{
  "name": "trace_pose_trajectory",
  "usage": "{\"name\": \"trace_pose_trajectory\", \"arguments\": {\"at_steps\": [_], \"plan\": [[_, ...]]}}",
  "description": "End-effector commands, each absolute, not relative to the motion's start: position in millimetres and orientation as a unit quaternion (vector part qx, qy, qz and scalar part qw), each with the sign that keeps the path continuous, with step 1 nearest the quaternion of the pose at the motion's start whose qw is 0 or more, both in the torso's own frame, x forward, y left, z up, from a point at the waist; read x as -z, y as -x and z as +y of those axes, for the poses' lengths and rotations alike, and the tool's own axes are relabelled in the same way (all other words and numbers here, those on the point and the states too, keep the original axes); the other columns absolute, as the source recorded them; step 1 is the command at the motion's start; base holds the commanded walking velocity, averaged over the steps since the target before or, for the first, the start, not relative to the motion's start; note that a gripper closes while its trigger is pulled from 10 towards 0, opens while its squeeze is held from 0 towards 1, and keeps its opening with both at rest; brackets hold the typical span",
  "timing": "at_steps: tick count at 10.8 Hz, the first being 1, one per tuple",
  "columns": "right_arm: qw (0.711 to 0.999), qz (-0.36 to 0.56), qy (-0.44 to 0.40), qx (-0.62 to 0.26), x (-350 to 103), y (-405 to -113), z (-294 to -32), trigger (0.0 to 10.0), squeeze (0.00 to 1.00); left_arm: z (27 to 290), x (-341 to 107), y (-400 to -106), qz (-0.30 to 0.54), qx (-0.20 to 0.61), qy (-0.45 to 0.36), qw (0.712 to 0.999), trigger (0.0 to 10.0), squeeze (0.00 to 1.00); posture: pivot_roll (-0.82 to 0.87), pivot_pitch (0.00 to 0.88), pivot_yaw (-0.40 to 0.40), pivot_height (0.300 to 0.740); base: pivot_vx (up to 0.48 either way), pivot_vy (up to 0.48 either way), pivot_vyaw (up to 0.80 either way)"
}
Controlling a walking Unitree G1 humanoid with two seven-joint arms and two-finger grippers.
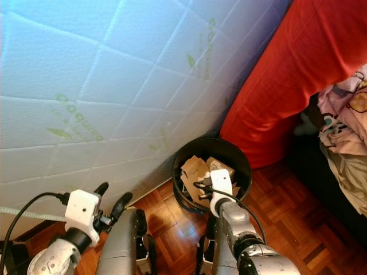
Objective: Clean up the room
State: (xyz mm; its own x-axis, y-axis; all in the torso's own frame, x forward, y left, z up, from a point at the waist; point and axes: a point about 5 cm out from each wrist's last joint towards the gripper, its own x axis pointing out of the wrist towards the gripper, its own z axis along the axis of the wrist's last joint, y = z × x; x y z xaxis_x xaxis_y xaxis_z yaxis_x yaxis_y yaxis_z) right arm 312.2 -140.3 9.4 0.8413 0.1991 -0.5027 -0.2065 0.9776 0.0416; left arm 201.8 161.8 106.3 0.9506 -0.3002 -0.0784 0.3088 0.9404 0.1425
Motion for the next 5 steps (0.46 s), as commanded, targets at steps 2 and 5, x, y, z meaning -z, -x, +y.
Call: {"name": "trace_pose_trajectory", "arguments": {"at_steps": [2, 5], "plan": [[0.95, 0.291, 0.02, -0.107, 4.1, -299.9, -140.9, 10.0, 1.0, 164.8, -102.2, -194.2, 0.047, 0.155, -0.079, 0.984, 10.0, 0.0, 0.29, 0.375, 0.019, 0.61, 0.0, 0.0, 0.0], [0.949, 0.275, 0.091, -0.127, 0.6, -302.6, -141.3, 10.0, 1.0, 165.2, -101.3, -191.9, 0.051, 0.154, -0.081, 0.983, 10.0, 0.0, 0.29, 0.376, 0.021, 0.61, 0.0, 0.0, 0.0]]}}
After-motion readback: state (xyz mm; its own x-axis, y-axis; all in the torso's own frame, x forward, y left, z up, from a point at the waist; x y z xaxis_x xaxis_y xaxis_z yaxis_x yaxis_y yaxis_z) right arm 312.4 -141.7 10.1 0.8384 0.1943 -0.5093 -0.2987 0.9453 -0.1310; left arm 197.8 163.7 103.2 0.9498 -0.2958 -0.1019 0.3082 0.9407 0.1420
